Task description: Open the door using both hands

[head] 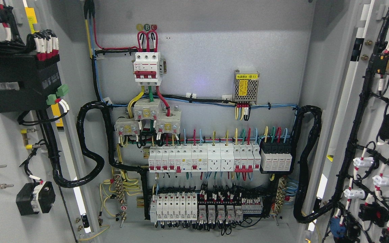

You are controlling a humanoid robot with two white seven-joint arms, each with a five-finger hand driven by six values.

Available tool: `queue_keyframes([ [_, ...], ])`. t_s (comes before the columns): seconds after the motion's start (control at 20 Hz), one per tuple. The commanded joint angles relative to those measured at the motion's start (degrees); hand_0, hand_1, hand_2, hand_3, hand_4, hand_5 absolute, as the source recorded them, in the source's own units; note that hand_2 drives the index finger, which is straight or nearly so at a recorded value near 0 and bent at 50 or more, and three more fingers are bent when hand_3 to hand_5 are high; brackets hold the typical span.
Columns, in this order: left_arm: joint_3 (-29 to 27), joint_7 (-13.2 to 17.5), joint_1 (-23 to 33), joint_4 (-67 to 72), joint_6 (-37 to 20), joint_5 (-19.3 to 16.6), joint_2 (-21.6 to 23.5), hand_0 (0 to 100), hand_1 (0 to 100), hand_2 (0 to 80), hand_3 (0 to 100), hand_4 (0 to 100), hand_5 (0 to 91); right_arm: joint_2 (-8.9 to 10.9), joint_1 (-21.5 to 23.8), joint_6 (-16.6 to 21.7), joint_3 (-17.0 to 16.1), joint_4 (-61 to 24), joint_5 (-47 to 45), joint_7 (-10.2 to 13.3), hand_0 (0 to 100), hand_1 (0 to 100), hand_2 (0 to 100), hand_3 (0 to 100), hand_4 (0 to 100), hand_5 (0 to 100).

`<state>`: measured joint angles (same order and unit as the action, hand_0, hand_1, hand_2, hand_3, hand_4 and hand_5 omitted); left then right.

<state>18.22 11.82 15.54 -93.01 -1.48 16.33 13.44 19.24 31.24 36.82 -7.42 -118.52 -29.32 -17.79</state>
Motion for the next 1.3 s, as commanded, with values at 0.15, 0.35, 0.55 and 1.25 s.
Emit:
queue_keyframes([
  [0.15,-5.9,0.0,1.9,-21.6,-1.4,-0.1,2.0,0,0,0.0,0,0,0.0,4.31,-0.6,1.6,-2.3,-1.4,-0.3,0.0,21,7,0,0,0,0],
  [0.35,-7.9,0.0,1.8,-25.1,-4.7,-0.1,2.3,0,0,0.0,0,0,0.0,4.66,-2.9,1.1,-1.9,-1.4,-0.4,0.0,21,7,0,0,0,0],
  [0.55,-8.5,0.3,1.9,-25.7,-9.4,0.0,2.4,0,0,0.0,0,0,0.0,5.45,-3.2,1.1,-1.7,-1.4,-3.6,0.1,21,8,0,0,0,0],
  [1.25,-15.2,7.0,7.0,-25.1,-11.9,6.1,6.9,0,0,0.0,0,0,0.0,6.33,-7.9,-1.0,1.9,-1.2,-5.0,0.0,21,8,0,0,0,0],
])
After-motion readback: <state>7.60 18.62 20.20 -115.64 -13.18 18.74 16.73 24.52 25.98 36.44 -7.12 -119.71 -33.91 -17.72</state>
